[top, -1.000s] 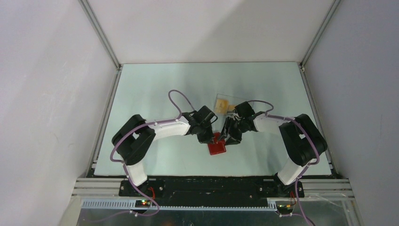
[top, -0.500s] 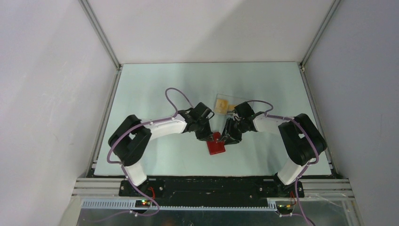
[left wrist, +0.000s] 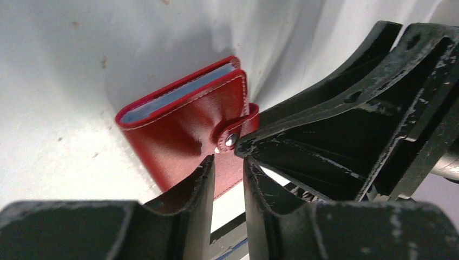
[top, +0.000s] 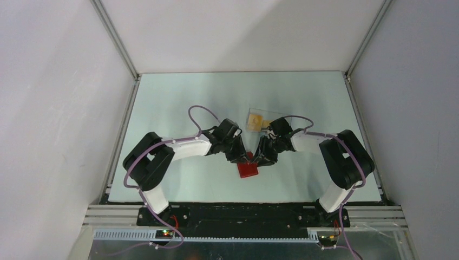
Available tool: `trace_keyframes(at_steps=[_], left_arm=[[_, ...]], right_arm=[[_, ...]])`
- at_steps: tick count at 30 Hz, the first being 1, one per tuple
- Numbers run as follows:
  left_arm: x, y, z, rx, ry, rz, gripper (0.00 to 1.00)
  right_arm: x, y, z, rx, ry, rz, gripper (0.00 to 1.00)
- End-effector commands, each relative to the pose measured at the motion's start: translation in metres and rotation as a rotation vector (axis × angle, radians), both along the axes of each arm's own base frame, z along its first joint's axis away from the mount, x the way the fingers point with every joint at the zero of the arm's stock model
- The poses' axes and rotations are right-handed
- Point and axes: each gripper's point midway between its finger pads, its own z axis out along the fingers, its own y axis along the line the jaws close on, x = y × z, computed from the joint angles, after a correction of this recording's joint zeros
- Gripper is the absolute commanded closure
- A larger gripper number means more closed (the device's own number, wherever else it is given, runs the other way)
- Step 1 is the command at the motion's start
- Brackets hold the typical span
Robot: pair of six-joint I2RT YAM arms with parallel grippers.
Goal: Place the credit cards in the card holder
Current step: Close the card holder at the center of the board.
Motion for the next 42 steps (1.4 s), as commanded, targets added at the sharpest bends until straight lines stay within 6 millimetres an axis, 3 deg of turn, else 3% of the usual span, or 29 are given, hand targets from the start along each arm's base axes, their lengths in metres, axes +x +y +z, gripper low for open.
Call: trace_keyframes(at_steps=[1, 8, 16, 23, 28, 32, 37, 42], left_arm=[[0.0, -0.015, -0.001, -0.08, 0.011, -0.013, 0.71], [-0.002, -0.01, -0.02, -0.058, 0.029, 0.01, 0.76], [0.0, 0.0, -0.023, -0.002, 0.0, 0.029, 0.79], [0.001, 0.0, -0.031, 0.023, -0.001, 0.026, 1.0], [0.002, 0.0, -0.021, 0.01, -0.029, 0.023, 1.0], [0.005, 0.0, -0.001, -0.016, -0.072, 0.027, 1.0], [0.007, -0.001, 0.009, -0.023, -0.085, 0.027, 1.0], [0.004, 0.0, 0.01, -0.018, -0.076, 0.026, 1.0]], right_arm=[[0.0, -0.001, -0.01, -0.019, -0.003, 0.011, 0.59], [-0.001, -0.001, -0.01, -0.02, 0.005, 0.016, 0.62], [-0.002, 0.0, -0.01, -0.018, 0.007, 0.021, 0.62], [-0.003, 0.001, -0.011, -0.016, 0.01, 0.029, 0.62], [-0.002, 0.001, -0.005, -0.022, -0.006, 0.031, 0.61], [0.0, -0.003, 0.004, -0.028, -0.036, 0.023, 0.57], [0.003, -0.006, 0.013, -0.022, -0.059, 0.013, 0.4], [0.005, -0.01, 0.013, -0.026, -0.055, 0.006, 0.37]])
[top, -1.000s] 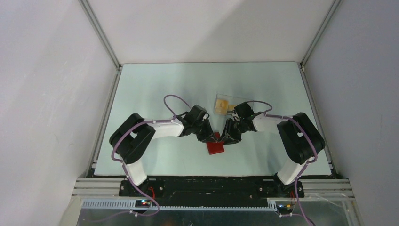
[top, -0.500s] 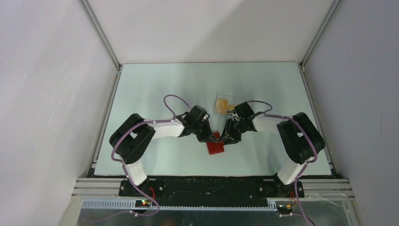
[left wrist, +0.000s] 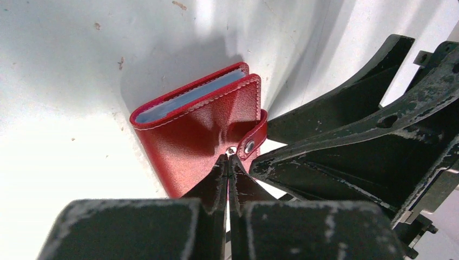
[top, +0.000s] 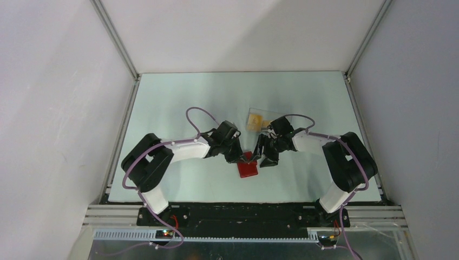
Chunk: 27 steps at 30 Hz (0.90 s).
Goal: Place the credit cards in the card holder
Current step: Close the card holder at the center of the board.
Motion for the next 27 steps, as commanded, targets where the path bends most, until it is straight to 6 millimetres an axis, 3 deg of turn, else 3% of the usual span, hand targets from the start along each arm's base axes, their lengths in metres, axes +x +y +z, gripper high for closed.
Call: trace_keyframes(at_steps=[1, 4, 12, 19, 27], left_arm=[[0.001, 0.0, 0.013, -0.001, -0.042, -0.012, 1.0], [-0.001, 0.0, 0.011, 0.003, -0.036, -0.019, 1.0], [-0.004, 0.004, 0.007, 0.014, -0.024, -0.017, 0.94], [-0.003, 0.007, -0.009, 0.05, -0.002, -0.012, 1.0], [-0.006, 0.015, -0.03, 0.106, 0.031, -0.004, 1.0]], right_arm=[[0.005, -0.006, 0.004, -0.021, -0.025, -0.01, 0.38], [0.006, -0.007, -0.001, -0.024, -0.011, -0.017, 0.48], [0.015, -0.006, 0.002, 0.017, -0.029, -0.021, 0.48], [0.015, 0.005, 0.001, 0.071, -0.009, -0.007, 0.52], [0.012, 0.01, 0.001, 0.089, -0.003, 0.012, 0.64]])
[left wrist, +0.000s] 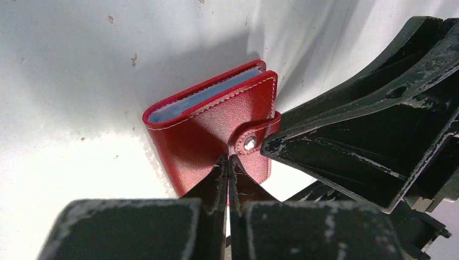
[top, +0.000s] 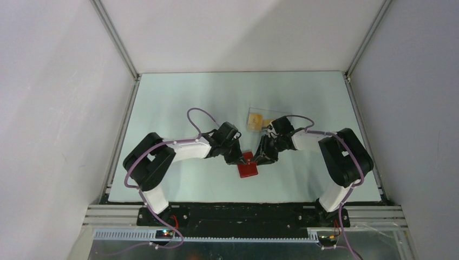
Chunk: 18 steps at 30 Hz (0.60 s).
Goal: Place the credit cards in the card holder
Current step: Close the card holder at the center of the board.
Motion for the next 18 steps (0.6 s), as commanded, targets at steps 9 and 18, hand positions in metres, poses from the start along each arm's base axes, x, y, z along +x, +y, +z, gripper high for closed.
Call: trace_keyframes(at_steps=[9, 18], left_arm=[[-0.003, 0.016, -0.03, 0.117, 0.028, 0.002, 1.0], [0.004, 0.019, -0.023, 0.128, 0.006, 0.016, 1.0]], right_arm=[[0.002, 0.008, 0.004, 0.036, -0.043, 0.05, 0.65], [0.005, 0.005, 0.007, 0.015, -0.074, 0.044, 0.63]])
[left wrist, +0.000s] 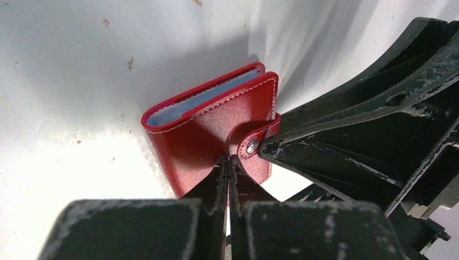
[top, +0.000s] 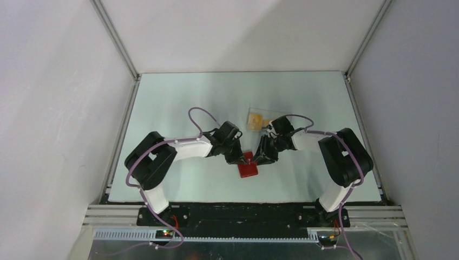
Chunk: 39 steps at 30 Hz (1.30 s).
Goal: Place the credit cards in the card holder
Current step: Close the card holder at the center of the board.
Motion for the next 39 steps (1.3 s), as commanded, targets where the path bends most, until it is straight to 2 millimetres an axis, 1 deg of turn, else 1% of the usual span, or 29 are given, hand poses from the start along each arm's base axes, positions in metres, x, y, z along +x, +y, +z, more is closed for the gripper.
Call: trace_keyframes(at_steps=[1, 3, 4, 5, 6, 9, 12, 14, 15, 16, 17, 18, 21, 25, 29, 31, 33, 35, 37, 39], left_arm=[[0.005, 0.021, -0.018, 0.11, -0.014, 0.025, 1.0], [0.012, 0.02, -0.005, 0.084, -0.045, 0.027, 0.97], [0.014, 0.019, 0.005, 0.065, -0.066, 0.023, 0.93], [0.017, 0.02, 0.01, 0.054, -0.075, 0.028, 0.9], [0.02, 0.019, 0.018, 0.037, -0.091, 0.031, 0.89], [0.027, 0.017, 0.033, -0.01, -0.109, 0.036, 0.84], [0.03, 0.012, 0.034, -0.033, -0.104, 0.018, 0.79], [0.027, 0.006, 0.032, -0.056, -0.083, -0.009, 0.73], [0.025, 0.005, 0.026, -0.055, -0.066, -0.019, 0.7], [0.023, 0.001, 0.026, -0.069, -0.057, -0.037, 0.69], [0.022, 0.0, 0.02, -0.064, -0.045, -0.046, 0.68], [0.02, -0.003, 0.021, -0.077, -0.039, -0.06, 0.67], [0.015, -0.008, 0.014, -0.081, -0.019, -0.091, 0.67], [0.012, -0.011, 0.004, -0.077, 0.004, -0.105, 0.68], [0.016, -0.011, -0.001, -0.059, -0.006, -0.093, 0.7], [0.017, -0.01, -0.002, -0.053, -0.01, -0.09, 0.76], [0.018, -0.008, -0.001, -0.048, -0.021, -0.084, 0.86], [0.019, -0.006, 0.001, -0.042, -0.032, -0.076, 0.93], [0.019, -0.004, 0.003, -0.038, -0.044, -0.07, 0.99], [0.02, -0.003, 0.007, -0.039, -0.057, -0.066, 1.0]], right_arm=[[0.006, 0.003, 0.006, 0.009, -0.047, 0.014, 0.65], [0.004, 0.003, 0.002, 0.007, -0.032, 0.016, 0.68], [0.003, 0.004, 0.002, 0.009, -0.028, 0.019, 0.69], [0.003, 0.004, 0.001, 0.007, -0.024, 0.018, 0.71], [0.003, 0.004, 0.001, 0.006, -0.025, 0.019, 0.72], [0.002, 0.004, 0.001, -0.002, -0.024, 0.027, 0.75], [0.001, 0.005, -0.001, -0.01, -0.024, 0.033, 0.75], [0.001, 0.006, -0.002, -0.013, -0.02, 0.034, 0.75], [0.0, 0.006, -0.002, -0.014, -0.018, 0.036, 0.76], [0.0, 0.007, -0.002, -0.013, -0.016, 0.038, 0.75], [0.0, 0.007, -0.002, -0.014, -0.015, 0.038, 0.75], [0.0, 0.007, -0.003, -0.016, -0.013, 0.038, 0.75], [0.0, 0.007, -0.003, -0.015, -0.013, 0.038, 0.75], [-0.001, 0.007, -0.004, -0.013, -0.007, 0.042, 0.75], [-0.002, 0.009, -0.004, -0.01, -0.005, 0.049, 0.75], [-0.002, 0.009, -0.004, -0.011, -0.004, 0.051, 0.75], [-0.003, 0.009, -0.005, -0.011, -0.001, 0.052, 0.75], [-0.002, 0.009, -0.004, -0.012, -0.004, 0.051, 0.74], [-0.002, 0.009, -0.003, -0.012, -0.008, 0.051, 0.74], [-0.001, 0.009, -0.001, -0.013, -0.013, 0.048, 0.73]])
